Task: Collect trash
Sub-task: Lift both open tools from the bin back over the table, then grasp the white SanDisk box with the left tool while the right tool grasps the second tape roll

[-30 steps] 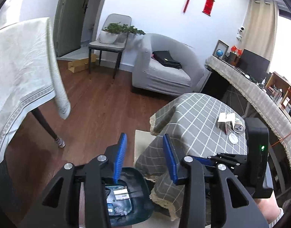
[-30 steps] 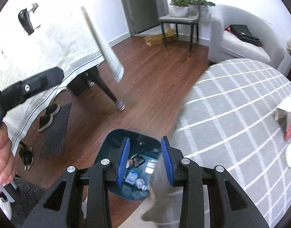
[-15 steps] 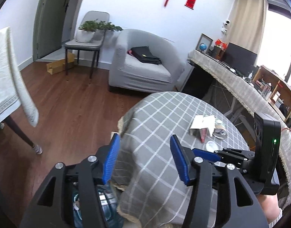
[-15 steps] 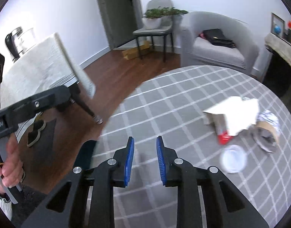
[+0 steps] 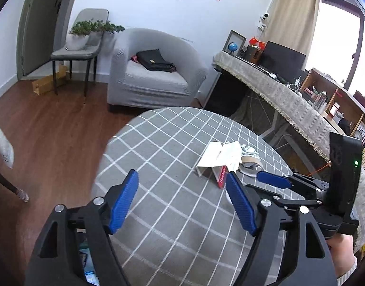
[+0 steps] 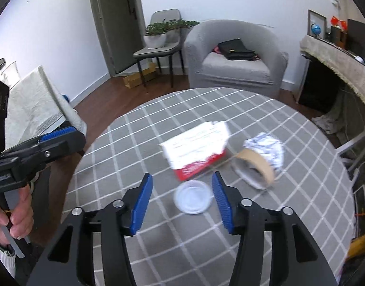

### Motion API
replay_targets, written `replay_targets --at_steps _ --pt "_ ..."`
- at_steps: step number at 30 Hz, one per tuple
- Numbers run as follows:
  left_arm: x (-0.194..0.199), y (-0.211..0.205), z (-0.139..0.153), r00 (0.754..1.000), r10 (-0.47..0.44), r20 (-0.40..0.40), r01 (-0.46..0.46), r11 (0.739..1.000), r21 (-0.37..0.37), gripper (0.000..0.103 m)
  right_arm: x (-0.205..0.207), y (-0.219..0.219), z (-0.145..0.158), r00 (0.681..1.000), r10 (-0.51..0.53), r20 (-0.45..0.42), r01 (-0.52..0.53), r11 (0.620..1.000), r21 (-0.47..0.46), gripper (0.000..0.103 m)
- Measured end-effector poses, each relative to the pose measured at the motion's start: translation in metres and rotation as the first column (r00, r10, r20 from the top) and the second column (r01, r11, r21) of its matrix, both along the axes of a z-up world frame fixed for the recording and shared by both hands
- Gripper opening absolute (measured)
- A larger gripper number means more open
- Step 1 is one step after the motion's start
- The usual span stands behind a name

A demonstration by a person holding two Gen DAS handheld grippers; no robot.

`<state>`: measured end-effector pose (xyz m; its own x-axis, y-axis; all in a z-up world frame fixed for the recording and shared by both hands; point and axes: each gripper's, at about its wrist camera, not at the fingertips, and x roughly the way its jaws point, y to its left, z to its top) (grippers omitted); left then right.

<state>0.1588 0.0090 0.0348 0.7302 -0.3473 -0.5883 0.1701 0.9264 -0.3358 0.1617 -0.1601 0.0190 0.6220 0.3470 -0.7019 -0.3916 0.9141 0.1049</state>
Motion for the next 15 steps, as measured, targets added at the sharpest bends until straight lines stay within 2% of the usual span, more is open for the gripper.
replay_targets --at_steps 8,15 --pt "0.045 -0.02 -0.026 0.993 -0.065 -0.098 0.05 0.988 -0.149 0.083 0.014 -0.044 -0.006 0.998 -0.052 -0.029 0.052 0.999 0.011 0.064" --pt "0.067 -0.046 -0.046 0.983 -0.106 -0.147 0.081 0.982 -0.168 0.085 0.017 -0.07 -0.009 0.997 -0.061 -0.046 0.064 0.996 0.063 0.069"
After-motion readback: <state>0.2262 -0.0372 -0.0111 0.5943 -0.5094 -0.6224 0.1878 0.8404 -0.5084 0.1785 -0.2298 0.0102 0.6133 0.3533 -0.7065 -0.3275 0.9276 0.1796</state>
